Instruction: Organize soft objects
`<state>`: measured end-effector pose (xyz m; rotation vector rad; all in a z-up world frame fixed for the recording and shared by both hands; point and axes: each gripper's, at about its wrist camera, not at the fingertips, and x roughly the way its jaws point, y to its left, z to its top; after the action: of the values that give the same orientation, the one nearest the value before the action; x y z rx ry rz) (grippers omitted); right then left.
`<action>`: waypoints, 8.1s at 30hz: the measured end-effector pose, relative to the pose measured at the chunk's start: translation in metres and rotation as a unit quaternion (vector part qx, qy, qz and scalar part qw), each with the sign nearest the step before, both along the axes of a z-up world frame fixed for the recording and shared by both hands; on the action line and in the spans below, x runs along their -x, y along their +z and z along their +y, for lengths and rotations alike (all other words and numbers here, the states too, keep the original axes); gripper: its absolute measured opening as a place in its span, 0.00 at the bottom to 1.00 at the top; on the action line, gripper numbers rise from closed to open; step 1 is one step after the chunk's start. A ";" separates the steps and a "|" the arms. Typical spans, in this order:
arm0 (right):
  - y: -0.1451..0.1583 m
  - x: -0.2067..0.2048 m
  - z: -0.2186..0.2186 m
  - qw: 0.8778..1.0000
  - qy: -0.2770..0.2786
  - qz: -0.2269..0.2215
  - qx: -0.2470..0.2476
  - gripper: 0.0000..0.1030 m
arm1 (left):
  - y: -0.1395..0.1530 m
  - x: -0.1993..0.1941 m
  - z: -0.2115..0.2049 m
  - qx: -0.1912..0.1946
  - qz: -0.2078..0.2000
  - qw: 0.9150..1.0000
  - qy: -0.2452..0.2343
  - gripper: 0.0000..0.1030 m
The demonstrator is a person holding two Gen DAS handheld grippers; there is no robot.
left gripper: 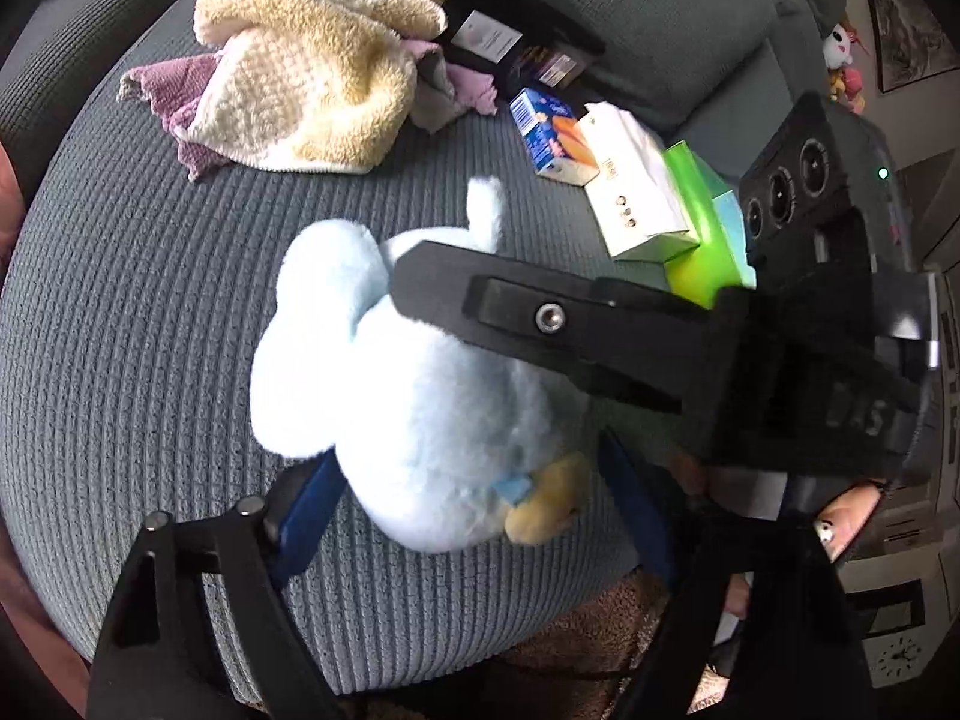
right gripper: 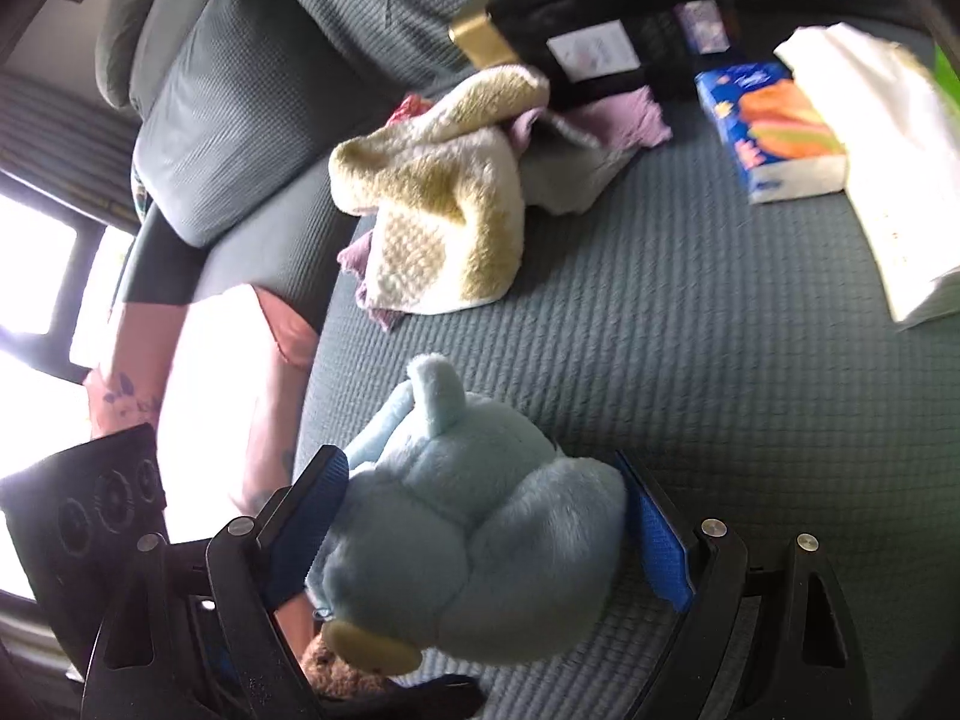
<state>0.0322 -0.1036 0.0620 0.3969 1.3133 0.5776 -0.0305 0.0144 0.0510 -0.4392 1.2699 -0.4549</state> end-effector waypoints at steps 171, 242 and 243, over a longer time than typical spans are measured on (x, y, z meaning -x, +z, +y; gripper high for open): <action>0.086 0.028 -0.051 0.933 -0.175 -0.259 0.180 0.94 | 0.050 -0.022 0.040 -0.086 -0.177 0.952 0.233 0.94; 0.042 -0.067 0.067 0.968 -0.069 -0.188 0.152 0.94 | 0.027 -0.018 0.134 -0.023 -0.057 0.921 0.384 0.64; 0.041 -0.069 0.075 0.965 -0.059 -0.199 0.162 0.94 | 0.028 -0.016 0.138 -0.020 -0.057 0.918 0.391 0.62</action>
<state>0.1013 -0.0284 0.1026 0.0802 0.9659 0.3111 -0.0142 0.1519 0.0787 -0.8232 0.8900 0.2237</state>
